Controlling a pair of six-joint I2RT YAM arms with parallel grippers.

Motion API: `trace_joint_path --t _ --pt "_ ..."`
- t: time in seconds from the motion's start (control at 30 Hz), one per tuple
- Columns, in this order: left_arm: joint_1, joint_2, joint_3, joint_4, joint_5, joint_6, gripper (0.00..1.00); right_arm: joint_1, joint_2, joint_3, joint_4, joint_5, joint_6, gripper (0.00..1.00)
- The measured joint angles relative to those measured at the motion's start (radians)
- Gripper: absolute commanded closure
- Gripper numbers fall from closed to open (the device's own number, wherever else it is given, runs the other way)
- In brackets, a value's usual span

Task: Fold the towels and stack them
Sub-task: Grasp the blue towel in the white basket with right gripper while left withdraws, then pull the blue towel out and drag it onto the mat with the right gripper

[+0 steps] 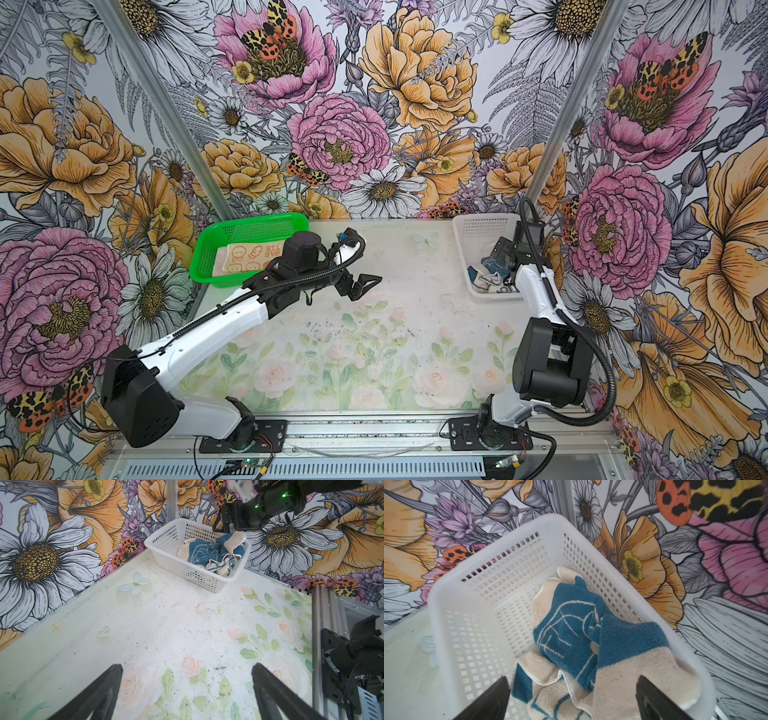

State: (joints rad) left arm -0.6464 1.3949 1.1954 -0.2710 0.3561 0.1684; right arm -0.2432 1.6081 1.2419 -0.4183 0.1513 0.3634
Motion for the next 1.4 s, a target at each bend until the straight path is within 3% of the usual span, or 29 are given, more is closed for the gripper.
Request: trace_joint_path --t 0.33,0.63,0.73,0.93,1.1,1.27,1.4 --pt "-0.013 -0.002 -0.011 0.013 -0.011 0.019 0.01 0.000 0.182 0.040 -0.060 0.079 -0.036 0.05" --pt "-0.016 -0.002 -0.011 0.014 -0.011 0.018 0.01 0.000 0.280 0.100 -0.079 0.115 -0.048 0.12" --pt "-0.017 -0.002 -0.011 0.014 -0.011 0.018 0.01 0.000 0.303 0.106 -0.090 0.115 -0.056 0.26" --pt "-0.017 -0.003 -0.011 0.014 -0.011 0.018 0.01 0.000 0.317 0.119 -0.098 0.113 -0.066 0.74" --pt "-0.016 -0.003 -0.011 0.014 -0.011 0.017 0.01 0.002 0.314 0.137 -0.098 0.071 -0.075 1.00" --pt "-0.008 -0.003 -0.011 0.015 -0.007 0.011 0.01 0.039 0.252 0.140 -0.107 0.011 -0.082 1.00" --pt "0.023 -0.010 -0.012 0.038 0.015 -0.019 0.01 0.137 0.147 0.204 -0.123 -0.065 -0.103 1.00"
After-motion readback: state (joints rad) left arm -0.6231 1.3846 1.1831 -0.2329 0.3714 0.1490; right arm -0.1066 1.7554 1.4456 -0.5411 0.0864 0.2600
